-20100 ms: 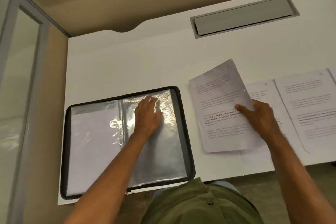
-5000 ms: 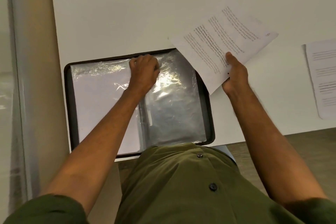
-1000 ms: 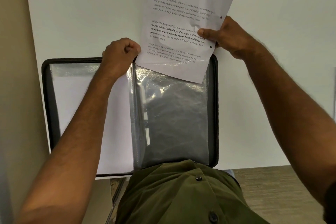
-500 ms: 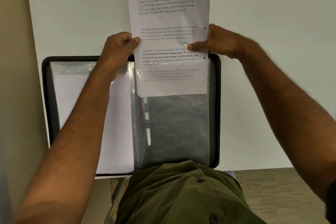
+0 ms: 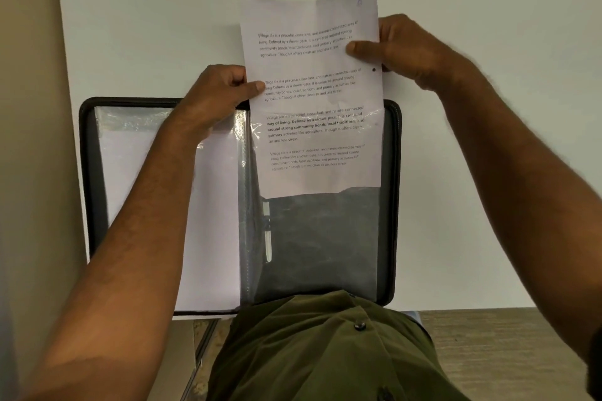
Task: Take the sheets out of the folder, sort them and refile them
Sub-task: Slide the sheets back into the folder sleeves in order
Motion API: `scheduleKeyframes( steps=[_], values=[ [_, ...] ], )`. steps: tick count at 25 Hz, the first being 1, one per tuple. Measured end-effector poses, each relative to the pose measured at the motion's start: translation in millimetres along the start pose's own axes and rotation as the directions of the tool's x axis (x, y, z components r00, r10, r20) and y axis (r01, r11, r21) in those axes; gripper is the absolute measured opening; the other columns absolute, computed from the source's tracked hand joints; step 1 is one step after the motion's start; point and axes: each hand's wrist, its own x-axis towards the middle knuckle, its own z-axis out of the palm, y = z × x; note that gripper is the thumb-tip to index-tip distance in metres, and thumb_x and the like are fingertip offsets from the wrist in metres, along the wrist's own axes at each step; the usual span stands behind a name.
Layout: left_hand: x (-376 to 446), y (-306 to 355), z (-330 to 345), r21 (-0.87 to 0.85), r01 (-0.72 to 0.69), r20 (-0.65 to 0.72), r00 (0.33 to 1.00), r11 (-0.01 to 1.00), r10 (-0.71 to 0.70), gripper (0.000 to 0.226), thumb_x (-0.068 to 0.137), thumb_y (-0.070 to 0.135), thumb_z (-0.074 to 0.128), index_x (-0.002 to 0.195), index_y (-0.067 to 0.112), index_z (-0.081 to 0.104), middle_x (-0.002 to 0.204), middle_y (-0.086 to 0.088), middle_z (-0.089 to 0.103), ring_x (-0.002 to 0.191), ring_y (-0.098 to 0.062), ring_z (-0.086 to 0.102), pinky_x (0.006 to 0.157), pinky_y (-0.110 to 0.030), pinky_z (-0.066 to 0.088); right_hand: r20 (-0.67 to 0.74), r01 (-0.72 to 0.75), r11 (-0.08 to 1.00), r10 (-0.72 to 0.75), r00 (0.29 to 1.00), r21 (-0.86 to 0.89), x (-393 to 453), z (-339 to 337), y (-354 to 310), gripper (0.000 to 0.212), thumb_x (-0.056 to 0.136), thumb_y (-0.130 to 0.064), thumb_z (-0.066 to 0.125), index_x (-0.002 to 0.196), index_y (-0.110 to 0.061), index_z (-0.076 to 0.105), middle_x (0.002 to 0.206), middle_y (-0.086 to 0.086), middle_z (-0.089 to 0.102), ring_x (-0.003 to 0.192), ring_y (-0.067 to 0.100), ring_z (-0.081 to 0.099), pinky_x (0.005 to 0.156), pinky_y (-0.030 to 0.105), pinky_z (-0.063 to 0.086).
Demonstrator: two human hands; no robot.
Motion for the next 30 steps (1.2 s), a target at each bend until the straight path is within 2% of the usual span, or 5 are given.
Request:
scheduleKeyframes(
  steps=[4,8,12,19,30],
  values=[
    [3.7,-4.1,-3.1,-0.024,-0.011,-0.039,0.999,1.000,0.010,0.029,0.097,0.030,0.070,0.107,0.003,0.074,0.104,-0.003,0.074,0.093,-0.014,0.067,0.090,-0.027,0.052,0.146,-0.077,0.979,0.106,0.984,-0.190,-0.3,-2.9,1.4,0.026,0.098,-0.029,0.071,0.123,-0.022,0.071,0.115,-0.010,0.075,0.101,0.006,0.073,0.075,0.013,0.054],
    [5.3,-6.8,-1.0,-0.002,-0.033,-0.069,0.997,0.999,0.033,0.040,0.089,0.040,0.073,0.092,0.000,0.070,0.095,-0.012,0.069,0.086,-0.021,0.059,0.086,-0.035,0.050,0.280,-0.110,0.934,0.212,0.936,-0.339,1.6,-0.7,6.3,0.043,0.092,-0.028,0.078,0.132,-0.022,0.067,0.123,-0.004,0.074,0.114,0.018,0.069,0.101,0.036,0.054],
    [4.0,-7.4,-0.6,0.056,-0.022,-0.054,0.998,0.998,0.025,0.031,0.094,0.030,0.073,0.103,0.000,0.074,0.110,-0.012,0.077,0.106,-0.028,0.073,0.102,-0.044,0.056,0.178,-0.071,0.946,0.133,0.975,-0.316,4.7,2.8,-4.2,0.032,0.091,-0.032,0.079,0.120,-0.019,0.073,0.114,-0.004,0.076,0.107,0.016,0.071,0.099,0.034,0.055],
    [3.3,-1.6,-5.6,0.154,-0.002,0.111,0.994,0.988,-0.015,0.016,0.096,0.022,0.072,0.109,0.013,0.076,0.103,0.006,0.077,0.086,0.002,0.070,0.082,-0.014,0.052,0.140,0.084,0.900,-0.026,0.990,-0.429,20.2,15.8,-26.9,0.015,0.097,-0.026,0.070,0.107,-0.020,0.079,0.098,-0.017,0.074,0.088,-0.004,0.066,0.098,0.027,0.051],
    [4.5,-7.5,-9.8,0.214,-0.083,0.170,0.984,0.973,0.046,0.005,0.087,0.035,0.079,0.090,0.031,0.077,0.090,0.017,0.074,0.092,0.003,0.066,0.099,-0.029,0.047,0.382,0.116,0.690,0.246,0.891,-0.715,16.6,50.8,-38.7,0.012,0.090,-0.035,0.078,0.101,-0.033,0.082,0.096,-0.022,0.074,0.101,0.008,0.065,0.100,0.034,0.047]
  ],
)
